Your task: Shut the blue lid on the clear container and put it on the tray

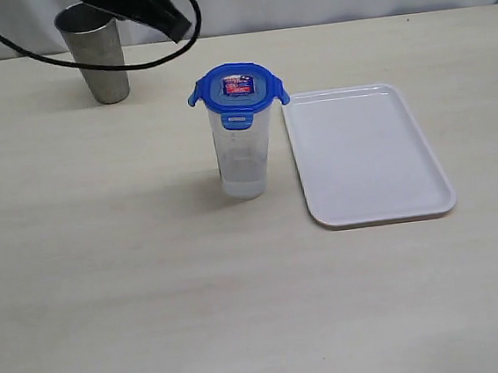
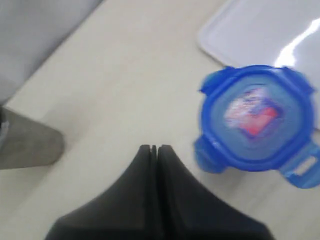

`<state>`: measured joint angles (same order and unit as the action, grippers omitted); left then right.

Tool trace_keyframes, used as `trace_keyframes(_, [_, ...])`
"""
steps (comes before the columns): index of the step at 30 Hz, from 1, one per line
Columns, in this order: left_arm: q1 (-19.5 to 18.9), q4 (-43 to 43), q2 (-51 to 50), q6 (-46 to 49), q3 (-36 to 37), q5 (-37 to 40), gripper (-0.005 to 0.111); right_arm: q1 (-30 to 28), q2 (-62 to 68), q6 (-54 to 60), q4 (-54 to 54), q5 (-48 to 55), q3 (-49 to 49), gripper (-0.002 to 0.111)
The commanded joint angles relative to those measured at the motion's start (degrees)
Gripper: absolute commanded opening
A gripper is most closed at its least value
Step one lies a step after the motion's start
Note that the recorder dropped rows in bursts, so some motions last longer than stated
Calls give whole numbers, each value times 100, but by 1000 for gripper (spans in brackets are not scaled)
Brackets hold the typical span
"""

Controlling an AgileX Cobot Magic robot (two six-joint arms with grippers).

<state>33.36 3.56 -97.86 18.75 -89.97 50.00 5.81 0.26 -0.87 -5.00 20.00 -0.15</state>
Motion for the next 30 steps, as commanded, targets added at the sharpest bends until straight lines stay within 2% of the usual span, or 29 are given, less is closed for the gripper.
trace_keyframes(1, [66, -1249, -201, 759, -41, 324, 0, -34, -26, 23, 2, -15, 15, 4])
trace_keyframes(5, [236, -1521, -428, 995, -41, 386, 0, -34, -26, 23, 2, -15, 15, 4])
trace_keyframes(13, [639, -1456, -730, 989, -41, -514, 0, -34, -26, 23, 2, -15, 15, 4])
trace_keyframes(30, [658, -1117, -1047, 949, -41, -601, 0, -34, -26, 23, 2, -15, 15, 4])
